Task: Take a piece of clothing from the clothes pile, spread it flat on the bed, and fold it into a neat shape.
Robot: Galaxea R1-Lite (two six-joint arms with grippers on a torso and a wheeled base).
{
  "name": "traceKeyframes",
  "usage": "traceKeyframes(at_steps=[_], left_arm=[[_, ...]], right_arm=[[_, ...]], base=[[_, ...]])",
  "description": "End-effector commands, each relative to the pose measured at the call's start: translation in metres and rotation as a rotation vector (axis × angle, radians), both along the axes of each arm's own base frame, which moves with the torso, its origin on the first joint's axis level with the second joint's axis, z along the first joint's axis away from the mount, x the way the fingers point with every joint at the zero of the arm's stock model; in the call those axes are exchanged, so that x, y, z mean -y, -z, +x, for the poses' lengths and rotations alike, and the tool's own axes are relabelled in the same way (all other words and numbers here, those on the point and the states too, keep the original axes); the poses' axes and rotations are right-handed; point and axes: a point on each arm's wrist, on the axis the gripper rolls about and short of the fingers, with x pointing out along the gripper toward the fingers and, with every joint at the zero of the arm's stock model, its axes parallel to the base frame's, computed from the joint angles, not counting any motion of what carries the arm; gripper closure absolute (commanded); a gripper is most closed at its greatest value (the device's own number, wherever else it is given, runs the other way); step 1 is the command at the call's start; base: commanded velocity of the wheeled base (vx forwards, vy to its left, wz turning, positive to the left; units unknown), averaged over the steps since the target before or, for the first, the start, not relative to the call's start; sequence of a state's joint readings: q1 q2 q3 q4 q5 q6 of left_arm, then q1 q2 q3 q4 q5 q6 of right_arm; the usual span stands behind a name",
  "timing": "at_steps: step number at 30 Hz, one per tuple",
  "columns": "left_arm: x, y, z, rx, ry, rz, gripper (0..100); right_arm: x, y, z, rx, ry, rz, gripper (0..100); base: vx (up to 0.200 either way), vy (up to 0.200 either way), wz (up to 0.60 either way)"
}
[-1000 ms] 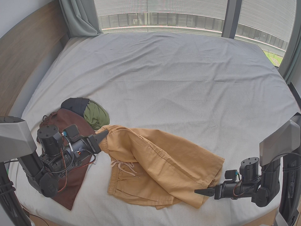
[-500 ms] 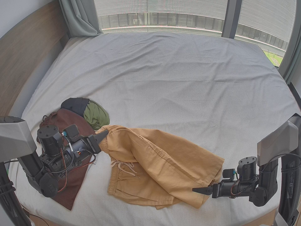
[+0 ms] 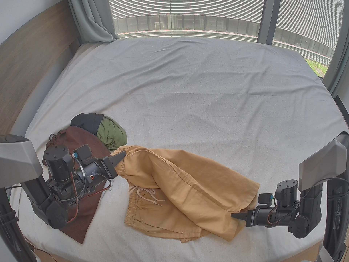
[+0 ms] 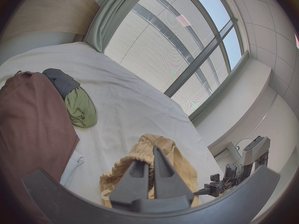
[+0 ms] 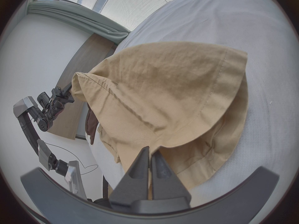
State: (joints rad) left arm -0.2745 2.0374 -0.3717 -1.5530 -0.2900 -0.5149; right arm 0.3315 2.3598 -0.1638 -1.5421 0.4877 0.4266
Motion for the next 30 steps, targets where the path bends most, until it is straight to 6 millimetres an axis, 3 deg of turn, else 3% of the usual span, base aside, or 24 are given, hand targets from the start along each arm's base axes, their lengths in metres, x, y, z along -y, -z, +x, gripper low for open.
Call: traceKeyframes(at_steps=[1,3,12,23,30], left_arm=[[-0.001,0.002,0.002,-0.005,-0.003,0.001,100],[-0.001,0.002,0.002,-0.005,-0.005,0.001,100],[-0.010,-0.001,0.009,0.014,-0.042,-0.007,100],[-0.012,0.000,0.008,0.009,-0.043,-0.006,100],[-0.014,-0.001,0.009,0.012,-0.051,-0.007,100]], right_arm=[[0.001,-0.011,0.002,0.043,0.019,0.005,100],[0.001,-0.013,0.002,0.051,0.022,0.007,100],[0.020,-0.066,0.010,0.233,0.092,0.098,100],[0.025,-0.094,0.016,0.342,0.111,0.152,100],[0.035,-0.129,0.022,0.457,0.164,0.229,100]], base=[[0.000,0.000,0.00],[0.000,0.000,0.00],[0.000,0.000,0.00],[0.000,0.000,0.00],[0.000,0.000,0.00]])
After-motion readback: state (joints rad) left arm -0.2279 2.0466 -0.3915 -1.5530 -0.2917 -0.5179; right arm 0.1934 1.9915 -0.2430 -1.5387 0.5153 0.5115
